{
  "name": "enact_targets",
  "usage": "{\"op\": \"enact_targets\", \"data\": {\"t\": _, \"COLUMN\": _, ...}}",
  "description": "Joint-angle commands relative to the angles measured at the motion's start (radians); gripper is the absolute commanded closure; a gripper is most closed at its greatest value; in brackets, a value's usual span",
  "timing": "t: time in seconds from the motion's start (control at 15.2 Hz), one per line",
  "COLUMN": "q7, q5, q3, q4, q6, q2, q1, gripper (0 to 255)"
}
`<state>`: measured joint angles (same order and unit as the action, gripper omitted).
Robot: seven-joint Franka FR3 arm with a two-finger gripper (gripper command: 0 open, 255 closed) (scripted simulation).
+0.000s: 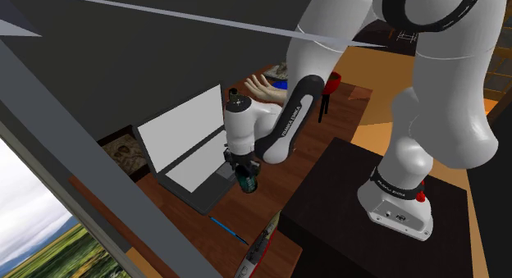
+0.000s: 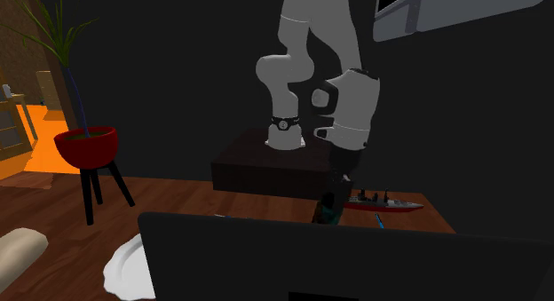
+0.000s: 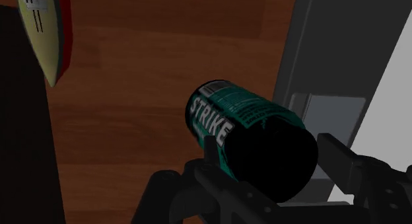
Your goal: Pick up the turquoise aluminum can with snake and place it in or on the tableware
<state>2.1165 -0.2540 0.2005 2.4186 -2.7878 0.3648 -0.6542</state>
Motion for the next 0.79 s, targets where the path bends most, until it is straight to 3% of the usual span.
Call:
{"op": "enact_targets", "data": {"t": 0.0, "q7": -0.058, "q5": 0.001, "q3": 0.01, "q4": 0.012, "q6": -0.013, "q2": -0.009, "q1": 0.047, "gripper": 255}}
{"op": "enact_targets", "data": {"t": 0.73, "q7": -0.387, "q5": 0.047, "q3": 0.017, "q4": -0.02, "q6": -0.051, "q2": 0.015, "q1": 0.331, "gripper": 255}}
